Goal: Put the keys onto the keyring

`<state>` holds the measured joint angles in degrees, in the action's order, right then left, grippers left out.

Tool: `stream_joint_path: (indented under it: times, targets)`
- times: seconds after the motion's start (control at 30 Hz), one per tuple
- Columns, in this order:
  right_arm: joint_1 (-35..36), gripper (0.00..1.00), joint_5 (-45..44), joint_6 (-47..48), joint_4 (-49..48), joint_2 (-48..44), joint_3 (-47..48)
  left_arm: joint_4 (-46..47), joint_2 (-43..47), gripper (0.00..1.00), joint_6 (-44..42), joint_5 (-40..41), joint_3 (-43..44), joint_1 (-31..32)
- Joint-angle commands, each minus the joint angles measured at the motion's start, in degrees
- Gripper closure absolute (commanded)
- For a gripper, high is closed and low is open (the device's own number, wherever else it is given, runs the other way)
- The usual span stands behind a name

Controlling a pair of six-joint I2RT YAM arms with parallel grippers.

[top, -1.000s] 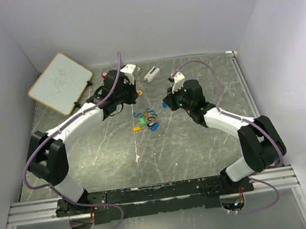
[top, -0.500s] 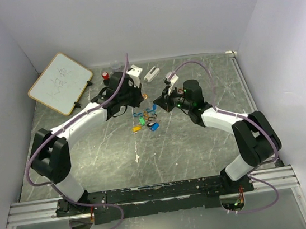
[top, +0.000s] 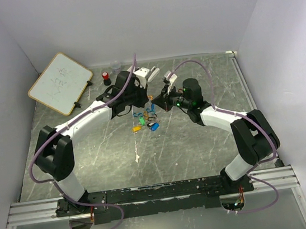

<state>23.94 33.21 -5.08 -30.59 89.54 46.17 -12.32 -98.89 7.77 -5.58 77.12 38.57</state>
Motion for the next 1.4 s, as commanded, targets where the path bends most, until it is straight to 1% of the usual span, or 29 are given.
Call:
stream_joint_path:
  times: [0.0, 0.57, 0.9, 1.37]
  targets:
    - [-0.2, 1.00, 0.7, -0.4, -2.0, 0.3, 1.5, -0.9, -1.3, 0.93, -1.1, -0.5, 2.5, 0.8]
    - [-0.2, 1.00, -1.7, -1.0, -1.5, 0.4, 1.3, -2.2, -1.3, 0.93, -2.0, 0.8, 3.1, 1.8]
    - [-0.3, 1.00, -3.9, -0.4, -0.7, -0.1, 0.8, -2.6, -0.8, 0.93, -1.9, 0.0, 3.0, 1.9]
    - [-0.3, 1.00, -3.6, -0.7, -0.5, -0.4, 0.1, -2.6, -0.9, 0.93, -1.5, -0.3, 4.0, 2.0]
